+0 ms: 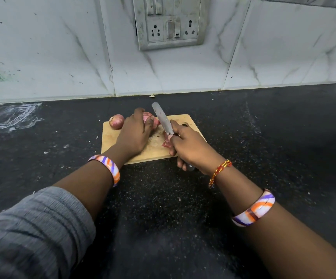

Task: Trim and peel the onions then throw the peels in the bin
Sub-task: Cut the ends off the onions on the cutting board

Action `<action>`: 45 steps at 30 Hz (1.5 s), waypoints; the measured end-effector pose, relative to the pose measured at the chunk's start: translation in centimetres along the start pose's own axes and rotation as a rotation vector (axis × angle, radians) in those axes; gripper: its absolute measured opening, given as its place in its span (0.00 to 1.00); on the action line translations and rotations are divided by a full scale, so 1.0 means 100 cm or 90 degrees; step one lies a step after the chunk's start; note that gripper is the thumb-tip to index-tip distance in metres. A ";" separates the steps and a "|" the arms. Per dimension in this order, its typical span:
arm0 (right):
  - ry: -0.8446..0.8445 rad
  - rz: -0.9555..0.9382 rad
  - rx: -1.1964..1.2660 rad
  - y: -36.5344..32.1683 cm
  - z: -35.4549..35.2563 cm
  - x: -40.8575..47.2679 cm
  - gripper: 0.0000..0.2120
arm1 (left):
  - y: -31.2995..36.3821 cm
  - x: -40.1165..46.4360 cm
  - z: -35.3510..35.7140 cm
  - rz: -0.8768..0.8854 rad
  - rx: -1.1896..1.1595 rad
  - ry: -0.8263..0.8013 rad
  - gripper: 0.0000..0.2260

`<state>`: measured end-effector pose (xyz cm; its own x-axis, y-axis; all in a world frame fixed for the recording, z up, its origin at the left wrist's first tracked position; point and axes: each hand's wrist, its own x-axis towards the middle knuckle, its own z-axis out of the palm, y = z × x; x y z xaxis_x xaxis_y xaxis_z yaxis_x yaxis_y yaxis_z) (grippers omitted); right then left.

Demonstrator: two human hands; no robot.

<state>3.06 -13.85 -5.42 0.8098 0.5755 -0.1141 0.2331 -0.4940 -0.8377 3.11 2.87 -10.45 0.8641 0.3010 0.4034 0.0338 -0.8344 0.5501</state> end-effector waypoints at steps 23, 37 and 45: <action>-0.042 -0.026 -0.132 -0.007 -0.007 0.005 0.25 | -0.003 0.010 0.004 0.005 -0.037 0.007 0.18; -0.017 -0.037 -0.323 -0.016 0.008 0.010 0.27 | -0.002 0.011 0.005 0.007 -0.036 0.022 0.18; 0.019 -0.022 -0.370 -0.015 0.026 0.016 0.29 | -0.001 0.009 0.005 0.018 -0.063 0.009 0.19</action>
<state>2.59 -10.56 -5.75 0.8089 0.5838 -0.0699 0.5106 -0.7563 -0.4091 4.11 3.01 -10.52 0.8571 0.2843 0.4297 -0.0410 -0.7937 0.6069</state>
